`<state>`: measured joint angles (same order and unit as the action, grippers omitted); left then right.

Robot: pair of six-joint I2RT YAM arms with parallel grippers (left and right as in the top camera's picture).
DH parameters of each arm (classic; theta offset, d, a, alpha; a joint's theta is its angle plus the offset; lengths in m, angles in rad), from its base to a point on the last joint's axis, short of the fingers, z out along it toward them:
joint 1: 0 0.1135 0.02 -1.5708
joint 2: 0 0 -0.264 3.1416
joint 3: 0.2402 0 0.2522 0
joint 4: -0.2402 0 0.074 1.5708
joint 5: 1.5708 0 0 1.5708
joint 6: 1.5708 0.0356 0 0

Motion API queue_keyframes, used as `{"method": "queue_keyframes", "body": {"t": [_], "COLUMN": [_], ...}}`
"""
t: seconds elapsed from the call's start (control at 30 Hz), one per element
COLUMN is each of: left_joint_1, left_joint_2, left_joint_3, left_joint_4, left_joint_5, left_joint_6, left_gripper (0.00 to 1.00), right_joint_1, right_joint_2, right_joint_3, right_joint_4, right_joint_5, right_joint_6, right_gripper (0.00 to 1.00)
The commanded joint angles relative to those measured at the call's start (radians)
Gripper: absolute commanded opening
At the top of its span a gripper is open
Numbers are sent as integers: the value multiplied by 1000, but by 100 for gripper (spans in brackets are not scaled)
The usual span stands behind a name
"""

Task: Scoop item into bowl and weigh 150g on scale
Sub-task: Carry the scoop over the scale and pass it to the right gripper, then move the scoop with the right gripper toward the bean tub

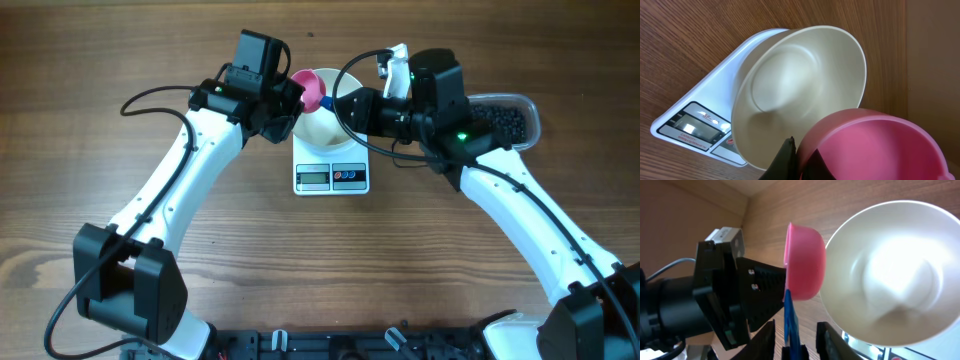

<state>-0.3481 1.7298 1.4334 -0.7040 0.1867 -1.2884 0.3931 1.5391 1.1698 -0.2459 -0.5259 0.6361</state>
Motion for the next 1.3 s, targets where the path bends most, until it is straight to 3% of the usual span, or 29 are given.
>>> {"method": "queue_keyframes", "body": {"t": [0.0,0.17,0.37,0.43,0.5,0.57,0.63,0.67,0.77,0.8,0.9,0.97,1.03,1.17,1.27], "left_joint_1": [-3,-3,-3,-3,-1,7,35,61,72,70,40,12,-29,-138,-221], "left_joint_2": [4,4,4,4,4,4,3,-2,-27,-47,-112,-126,-124,-113,-104], "left_joint_3": [-2,-2,-2,-2,-2,-2,-2,-2,-2,-2,-2,-2,-3,-11,-76], "left_joint_4": [-4,-3,12,12,18,19,31,51,57,58,37,-6,-64,-152,-126], "left_joint_5": [-13,-13,-13,-14,-33,-63,-72,-72,-72,-72,-20,-20,-21,-27,-40], "left_joint_6": [-10,-10,-10,-10,-9,2,66,235,449,524,686,687,695,822,840], "left_gripper": [4,9,11,26,64,71,71,71,67,62,21,4,4,4,4], "right_joint_1": [3,3,3,3,-4,-29,-80,-139,-212,-253,-361,-420,-485,-589,-602], "right_joint_2": [13,13,13,13,13,13,10,-2,-34,-63,-165,-219,-266,-286,-286], "right_joint_3": [14,14,14,14,14,15,15,15,21,30,52,55,55,55,53], "right_joint_4": [25,26,25,25,27,24,15,-5,-50,-87,-207,-281,-372,-518,-563], "right_joint_5": [10,10,10,10,11,10,10,6,2,2,2,3,15,83,164], "right_joint_6": [23,25,44,45,43,38,14,-15,-55,-83,-169,-221,-283,-404,-427], "right_gripper": [27,12,4,4,4,4,4,4,4,4,4,4,4,4,4]}}
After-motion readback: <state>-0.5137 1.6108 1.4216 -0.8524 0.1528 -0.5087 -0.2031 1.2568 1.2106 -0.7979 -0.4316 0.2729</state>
